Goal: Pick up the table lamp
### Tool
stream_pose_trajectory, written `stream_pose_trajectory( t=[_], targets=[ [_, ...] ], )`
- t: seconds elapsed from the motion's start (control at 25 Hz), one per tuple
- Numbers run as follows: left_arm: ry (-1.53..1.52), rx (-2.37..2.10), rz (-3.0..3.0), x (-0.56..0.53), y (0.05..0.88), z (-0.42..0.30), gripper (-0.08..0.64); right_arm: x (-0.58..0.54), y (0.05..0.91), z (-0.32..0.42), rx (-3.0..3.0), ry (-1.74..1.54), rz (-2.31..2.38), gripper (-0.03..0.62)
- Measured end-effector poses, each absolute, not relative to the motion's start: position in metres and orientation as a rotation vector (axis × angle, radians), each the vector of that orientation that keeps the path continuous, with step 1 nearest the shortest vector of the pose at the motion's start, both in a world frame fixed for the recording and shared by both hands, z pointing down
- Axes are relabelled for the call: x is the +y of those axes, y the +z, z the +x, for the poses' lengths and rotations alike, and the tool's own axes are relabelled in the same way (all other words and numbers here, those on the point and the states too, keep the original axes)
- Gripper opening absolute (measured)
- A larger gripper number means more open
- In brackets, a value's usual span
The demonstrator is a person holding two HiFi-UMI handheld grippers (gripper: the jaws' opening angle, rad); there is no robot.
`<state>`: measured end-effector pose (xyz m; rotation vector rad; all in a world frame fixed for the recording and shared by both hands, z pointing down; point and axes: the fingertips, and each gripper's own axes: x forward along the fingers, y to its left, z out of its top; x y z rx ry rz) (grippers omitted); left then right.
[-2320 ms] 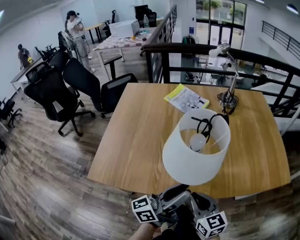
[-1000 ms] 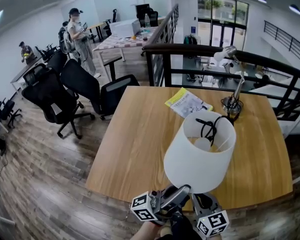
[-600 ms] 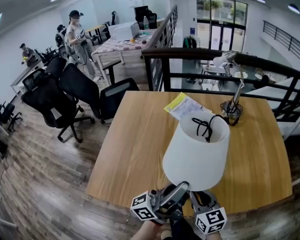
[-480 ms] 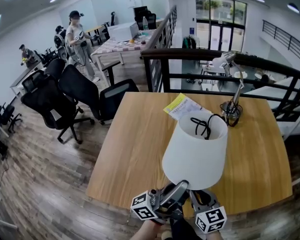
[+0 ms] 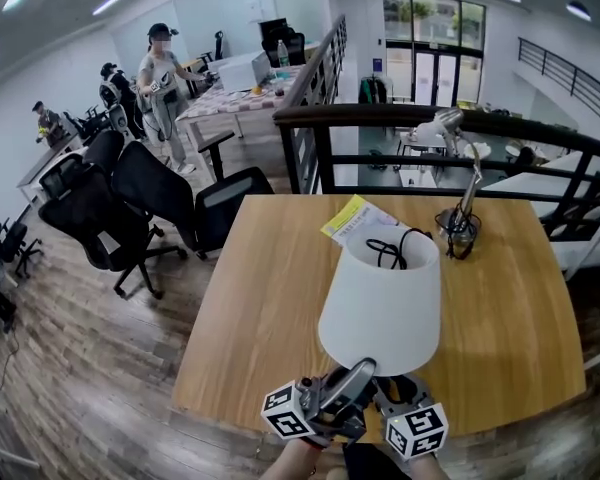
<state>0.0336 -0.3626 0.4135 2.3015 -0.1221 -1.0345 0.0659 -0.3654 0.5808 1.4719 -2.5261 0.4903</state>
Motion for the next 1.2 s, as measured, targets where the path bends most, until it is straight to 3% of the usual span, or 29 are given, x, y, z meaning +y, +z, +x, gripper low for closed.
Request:
stream_pose_trajectory(
  t=[0.2,1.2],
  targets=[
    [-0.995,-0.113,2.325,-0.368,0.412,0.038,0.02,-0.382,0.586,0.057,-2.493,0.536,1.466,0.167],
    [-0.949,-0.078,2.341,-0.366,0.407,0.039,0.02,-0.395,0.593,0.052,-2.453,0.548,1.515,0.156]
  ],
)
